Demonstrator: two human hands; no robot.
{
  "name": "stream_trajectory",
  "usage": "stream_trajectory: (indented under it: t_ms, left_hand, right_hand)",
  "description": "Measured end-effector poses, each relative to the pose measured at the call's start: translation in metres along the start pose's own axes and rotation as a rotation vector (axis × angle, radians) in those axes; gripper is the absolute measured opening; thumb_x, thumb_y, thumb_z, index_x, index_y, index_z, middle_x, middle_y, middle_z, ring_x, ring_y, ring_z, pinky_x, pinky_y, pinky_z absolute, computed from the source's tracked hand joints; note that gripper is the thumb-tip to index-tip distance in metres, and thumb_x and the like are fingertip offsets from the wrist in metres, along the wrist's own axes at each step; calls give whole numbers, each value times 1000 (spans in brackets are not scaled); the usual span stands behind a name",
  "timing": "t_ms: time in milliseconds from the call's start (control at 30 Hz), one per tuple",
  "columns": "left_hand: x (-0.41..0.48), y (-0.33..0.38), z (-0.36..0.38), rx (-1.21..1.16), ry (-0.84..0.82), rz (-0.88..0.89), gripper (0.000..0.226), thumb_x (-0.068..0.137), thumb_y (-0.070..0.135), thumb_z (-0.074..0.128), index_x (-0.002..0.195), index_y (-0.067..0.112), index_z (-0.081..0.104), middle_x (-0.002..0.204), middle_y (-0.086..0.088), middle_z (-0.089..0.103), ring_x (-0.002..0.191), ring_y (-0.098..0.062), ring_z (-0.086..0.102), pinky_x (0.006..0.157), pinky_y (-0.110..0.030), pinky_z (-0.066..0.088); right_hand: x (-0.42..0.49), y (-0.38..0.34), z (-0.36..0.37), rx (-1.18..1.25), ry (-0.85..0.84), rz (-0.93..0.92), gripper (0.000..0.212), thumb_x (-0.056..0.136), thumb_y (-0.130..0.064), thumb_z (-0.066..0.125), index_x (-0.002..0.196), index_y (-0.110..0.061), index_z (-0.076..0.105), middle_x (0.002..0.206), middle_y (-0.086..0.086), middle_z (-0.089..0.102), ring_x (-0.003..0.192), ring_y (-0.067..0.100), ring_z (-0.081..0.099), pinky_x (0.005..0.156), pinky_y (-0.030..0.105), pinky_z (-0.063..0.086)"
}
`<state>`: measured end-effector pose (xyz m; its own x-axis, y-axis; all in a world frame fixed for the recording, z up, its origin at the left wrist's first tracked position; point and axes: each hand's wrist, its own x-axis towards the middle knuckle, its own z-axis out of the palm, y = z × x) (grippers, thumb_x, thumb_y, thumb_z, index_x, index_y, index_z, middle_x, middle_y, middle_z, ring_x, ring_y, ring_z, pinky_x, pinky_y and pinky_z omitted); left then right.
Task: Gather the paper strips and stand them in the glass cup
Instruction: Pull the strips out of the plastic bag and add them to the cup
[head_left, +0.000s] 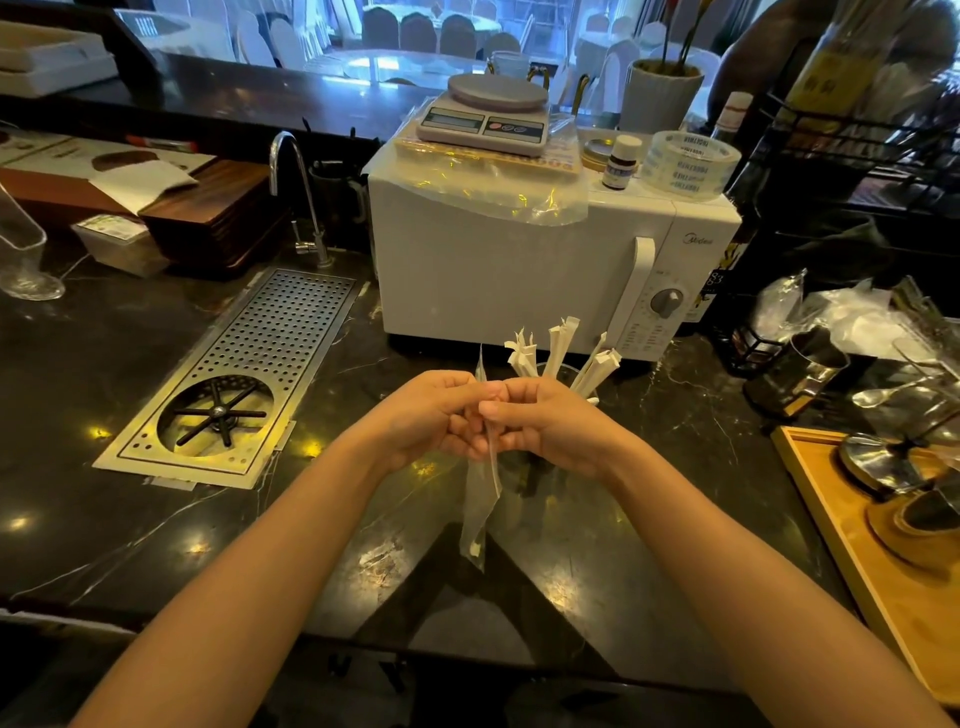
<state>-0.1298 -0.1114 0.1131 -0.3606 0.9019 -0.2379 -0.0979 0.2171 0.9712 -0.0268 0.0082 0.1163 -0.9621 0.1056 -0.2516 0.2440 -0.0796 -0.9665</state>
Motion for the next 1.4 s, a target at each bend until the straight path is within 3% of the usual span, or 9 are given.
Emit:
stream_trajectory:
  t_ms: [200,333,567,767,900,1100,1200,1333,1400]
  left_hand:
    - [1,1,-2,11,-10,-7,22,89,27,50,81,9,59,65,-5,64,52,-10,60,50,-17,51]
    - [2,3,-4,125,-54,-37,27,92,28,43,80,9,59,67,-6,61,49,-10,56,48,-16,48]
    - [4,2,-5,81,-83,-19,29,95,19,37,75,10,57,60,-4,56,47,-7,55,50,-17,49]
    - [8,-1,-7,-112,-104,59,27,94,15,37,75,8,55,54,3,61,46,-5,57,50,-14,50]
    - [10,-1,-6,-109,-67,142,32,93,13,38,65,8,52,51,1,62,45,-7,57,52,-17,52]
    - [12,-3,-7,-103,-35,235,32,89,19,38,62,6,48,48,-1,62,49,-14,60,60,-27,53]
    - [14,-4,-9,-226,21,227,28,92,14,35,71,1,49,54,-10,60,52,-17,64,58,-28,57]
    - [14,0,-10,-188,129,227,34,93,7,35,60,6,46,46,-2,54,40,-8,54,45,-18,50]
    - [12,6,-17,-104,146,204,34,91,5,39,58,7,47,43,1,54,38,-7,53,44,-17,48]
  right_hand:
    - [1,-1,2,26,10,-11,17,90,-3,48,86,-12,61,83,7,62,74,15,64,72,23,56]
    - [2,-4,7,-98,21,-29,21,91,-5,45,79,-13,60,78,6,62,72,15,62,70,21,54]
    - [3,-7,6,-281,35,27,29,94,-13,41,71,-10,59,57,0,53,43,3,52,46,13,45]
    - [9,-2,2,-126,30,-78,30,94,-10,36,78,1,58,62,8,57,38,3,46,39,10,37]
    - [15,2,4,17,34,-140,33,95,-6,33,74,1,57,53,-2,67,37,4,48,38,10,38]
    - [24,3,5,60,44,-193,37,94,-6,31,67,0,56,49,-1,66,50,23,45,52,25,37]
    - [27,3,5,176,69,-214,35,93,-4,28,67,0,51,53,16,51,36,8,45,40,17,33]
    - [32,0,4,133,96,-211,32,92,-4,31,70,6,52,70,22,49,35,5,50,38,15,32]
    - [32,-5,1,33,123,-161,33,92,-4,36,61,0,49,56,16,50,33,3,43,34,12,31]
